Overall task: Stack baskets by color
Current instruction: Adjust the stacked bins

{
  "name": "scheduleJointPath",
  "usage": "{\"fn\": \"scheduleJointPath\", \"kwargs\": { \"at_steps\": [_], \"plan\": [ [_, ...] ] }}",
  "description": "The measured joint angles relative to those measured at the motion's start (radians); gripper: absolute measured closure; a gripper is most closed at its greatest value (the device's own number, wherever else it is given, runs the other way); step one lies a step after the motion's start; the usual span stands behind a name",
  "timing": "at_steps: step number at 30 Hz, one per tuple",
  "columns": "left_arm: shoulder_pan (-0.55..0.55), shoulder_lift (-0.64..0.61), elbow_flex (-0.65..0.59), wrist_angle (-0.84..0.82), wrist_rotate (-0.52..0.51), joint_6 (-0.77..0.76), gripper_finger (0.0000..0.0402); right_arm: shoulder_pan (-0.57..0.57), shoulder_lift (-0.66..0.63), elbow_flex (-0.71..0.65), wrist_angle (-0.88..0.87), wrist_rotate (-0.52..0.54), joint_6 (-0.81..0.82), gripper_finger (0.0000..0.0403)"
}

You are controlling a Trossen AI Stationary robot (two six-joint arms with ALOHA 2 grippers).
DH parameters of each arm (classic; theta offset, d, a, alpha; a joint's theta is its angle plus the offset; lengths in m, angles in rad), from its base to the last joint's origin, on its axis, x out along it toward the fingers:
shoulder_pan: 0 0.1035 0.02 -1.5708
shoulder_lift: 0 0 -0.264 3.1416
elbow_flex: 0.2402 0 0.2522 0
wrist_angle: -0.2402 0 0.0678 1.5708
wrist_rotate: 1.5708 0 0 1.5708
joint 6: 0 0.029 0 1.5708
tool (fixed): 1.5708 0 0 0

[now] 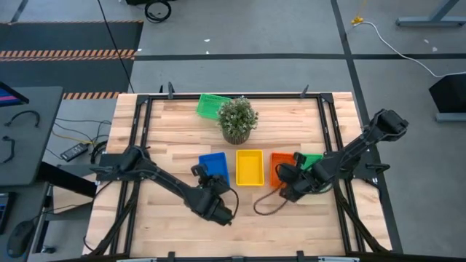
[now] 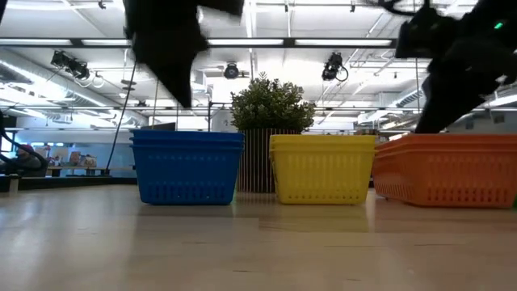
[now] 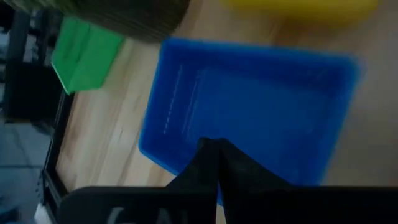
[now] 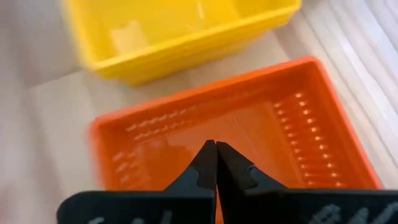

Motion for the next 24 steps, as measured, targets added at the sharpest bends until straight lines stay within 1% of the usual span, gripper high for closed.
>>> {"fn": "scheduleJointPath", "kwargs": {
  "at_steps": [3,7,9,13,16,18,21,24],
  "plan": [
    [0.041,0.001,-0.092,0.048,0.015,0.015,0.0397,-0.065,0.004,-0.033,0.053,-0.005,0.032,0.04],
    [0.117,-0.008,-0.178,0.101,0.031,0.038,0.0398,-0.158,0.005,-0.07,0.102,-0.033,0.053,0.04],
    [0.155,-0.009,-0.213,0.146,0.06,0.086,0.0398,-0.19,0.005,-0.077,0.126,-0.041,0.043,0.04],
    [0.208,-0.009,-0.275,0.289,0.07,0.209,0.0393,-0.232,0.005,-0.093,0.2,-0.049,-0.024,0.04],
    [0.229,-0.009,-0.298,0.376,0.074,0.277,0.0393,-0.243,0.005,-0.098,0.249,-0.052,-0.078,0.04],
    [0.23,-0.009,-0.299,0.407,0.078,0.289,0.0395,-0.245,0.005,-0.098,0.281,-0.055,-0.095,0.04],
    [0.212,-0.009,-0.285,0.395,0.081,0.3,0.0396,-0.245,0.005,-0.098,0.324,-0.055,-0.131,0.04],
    [0.175,-0.009,-0.255,0.384,0.106,0.334,0.0394,-0.24,0.005,-0.098,0.375,-0.052,-0.165,0.04]
  ]
}}
